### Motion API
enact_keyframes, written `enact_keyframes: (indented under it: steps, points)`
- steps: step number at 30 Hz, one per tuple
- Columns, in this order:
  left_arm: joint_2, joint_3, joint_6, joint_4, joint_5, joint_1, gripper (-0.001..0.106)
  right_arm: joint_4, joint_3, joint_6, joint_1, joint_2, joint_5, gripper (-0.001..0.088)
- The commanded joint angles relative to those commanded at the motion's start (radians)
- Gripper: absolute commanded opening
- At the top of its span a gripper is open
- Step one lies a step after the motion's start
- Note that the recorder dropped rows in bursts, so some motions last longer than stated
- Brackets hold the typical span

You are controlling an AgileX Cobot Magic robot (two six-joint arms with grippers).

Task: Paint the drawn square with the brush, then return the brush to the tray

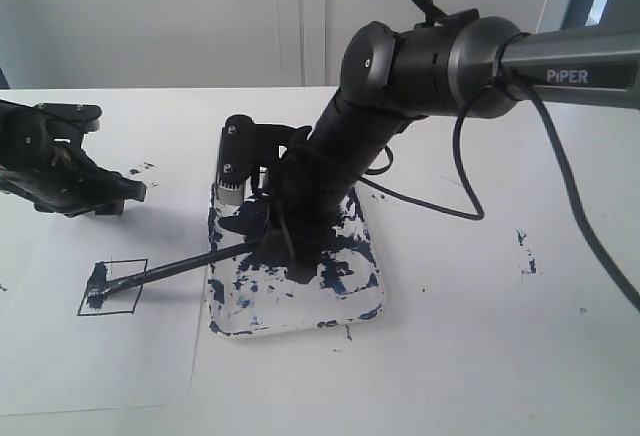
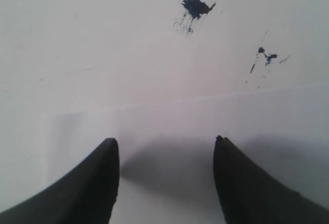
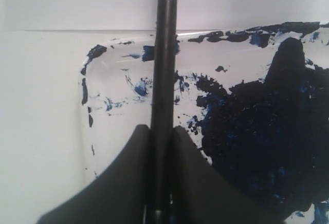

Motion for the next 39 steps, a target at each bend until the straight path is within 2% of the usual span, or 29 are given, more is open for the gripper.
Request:
enact_keyframes:
  steps: [21, 24, 30, 39]
  points:
    - [0.0, 0.0, 0.0, 0.0, 0.007, 0.0, 0.059, 0.0, 0.0, 0.0, 0.0, 0.0, 0.064, 0.0]
    - [0.0, 0.0, 0.0, 0.0, 0.007, 0.0, 0.059, 0.0, 0.0, 0.0, 0.0, -0.007, 0.036, 0.0]
    - [0.0, 0.0, 0.0, 0.0, 0.008, 0.0, 0.059, 0.003, 0.0, -0.007, 0.0, -0.064, -0.116, 0.0]
    - [0.0, 0.0, 0.0, 0.0, 0.015, 0.0, 0.059, -0.002, -0.001, -0.008, 0.0, -0.067, -0.103, 0.0]
